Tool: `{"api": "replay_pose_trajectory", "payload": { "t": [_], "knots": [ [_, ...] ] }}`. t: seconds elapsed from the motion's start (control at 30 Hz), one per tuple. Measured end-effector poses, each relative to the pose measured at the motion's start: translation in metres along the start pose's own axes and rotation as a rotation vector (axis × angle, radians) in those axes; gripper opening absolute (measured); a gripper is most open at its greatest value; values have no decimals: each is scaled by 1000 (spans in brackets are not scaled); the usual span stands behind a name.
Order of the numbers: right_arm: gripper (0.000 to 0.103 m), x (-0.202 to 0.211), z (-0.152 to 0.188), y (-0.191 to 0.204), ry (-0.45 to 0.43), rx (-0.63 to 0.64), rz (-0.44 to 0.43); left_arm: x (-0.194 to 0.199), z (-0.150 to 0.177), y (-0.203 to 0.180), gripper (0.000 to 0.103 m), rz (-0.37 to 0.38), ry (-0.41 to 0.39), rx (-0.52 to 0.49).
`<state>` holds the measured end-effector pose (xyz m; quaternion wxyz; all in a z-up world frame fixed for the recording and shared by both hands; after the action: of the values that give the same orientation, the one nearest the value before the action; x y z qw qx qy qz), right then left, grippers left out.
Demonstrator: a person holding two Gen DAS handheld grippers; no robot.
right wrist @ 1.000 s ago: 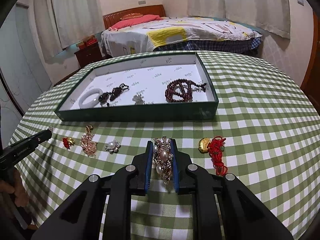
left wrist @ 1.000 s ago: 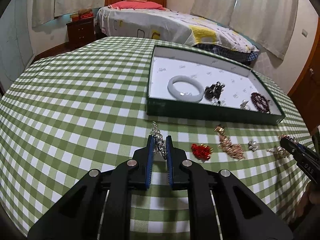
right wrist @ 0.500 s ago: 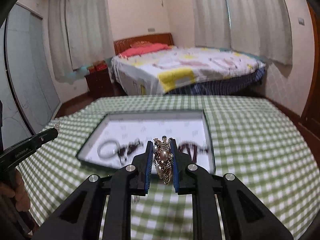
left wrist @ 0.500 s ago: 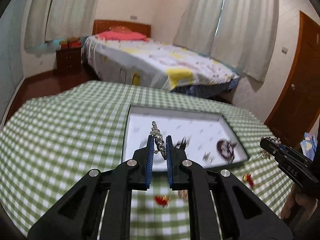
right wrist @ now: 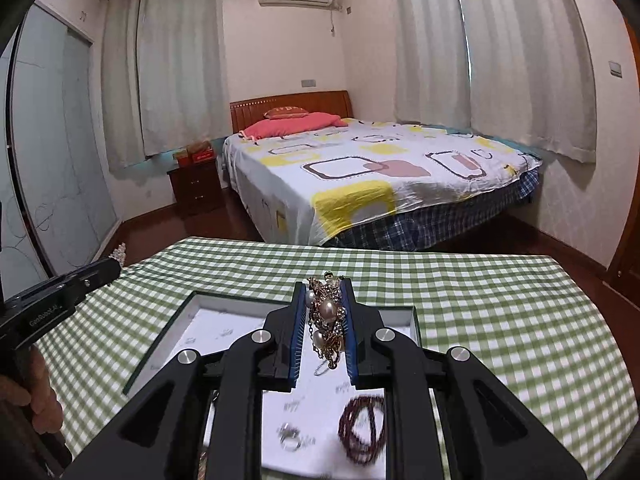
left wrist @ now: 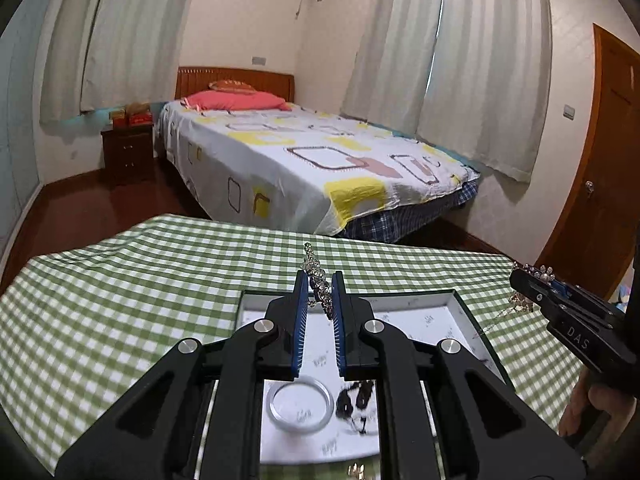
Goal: Organize jewelry
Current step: 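Carry both brooches over the green box and open both tools to drop them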
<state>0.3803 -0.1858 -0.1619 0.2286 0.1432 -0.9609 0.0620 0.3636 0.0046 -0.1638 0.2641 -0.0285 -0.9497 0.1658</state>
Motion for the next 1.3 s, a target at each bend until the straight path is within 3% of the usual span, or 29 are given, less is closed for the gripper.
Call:
{"api": "replay_pose_trajectory", "payload": {
  "t": [0.23, 0.4, 0.57, 0.77, 0.87, 0.97, 1.03, 1.2, 1.3],
  "knots": [
    [18, -57, 15, -13, 73, -31, -12, -68, 15, 9, 12, -33, 94, -5],
    [18, -93, 33, -18, 158, -45, -27, -114, 35, 25, 12, -64, 221, 29],
    [18, -126, 55, -20, 294, -61, -54, -141, 47, 36, 12, -89, 307, 46],
    [18, -145, 73, -24, 396, -109, -80, -159, 61, 39, 12, -108, 387, 28],
    [24, -148, 76, -26, 422, -129, -89, -162, 66, 40, 17, -113, 404, 28],
    [46, -148, 76, -27, 424, -134, -84, -163, 66, 39, 31, -116, 402, 25],
    [46, -145, 75, -27, 408, -125, -74, -162, 63, 39, 41, -112, 390, 29],
    [46, -124, 63, -31, 331, -118, -40, -143, 53, 36, 51, -98, 333, 44],
    [46, -102, 53, -29, 270, -104, -22, -122, 44, 30, 52, -81, 281, 40]
  ]
}}
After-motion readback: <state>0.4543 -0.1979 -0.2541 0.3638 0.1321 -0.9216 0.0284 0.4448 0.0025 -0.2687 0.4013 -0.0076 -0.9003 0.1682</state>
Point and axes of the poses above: each gripper's, at about its wrist camera, not at the fingertips, and x roughly against the way its jaws point, y to its left, z to its underside, the point moved 7 cm from there along -x, roughly the way its jaws point, and after that the axes turned 11 degrees about x, right-handed, at the moved point
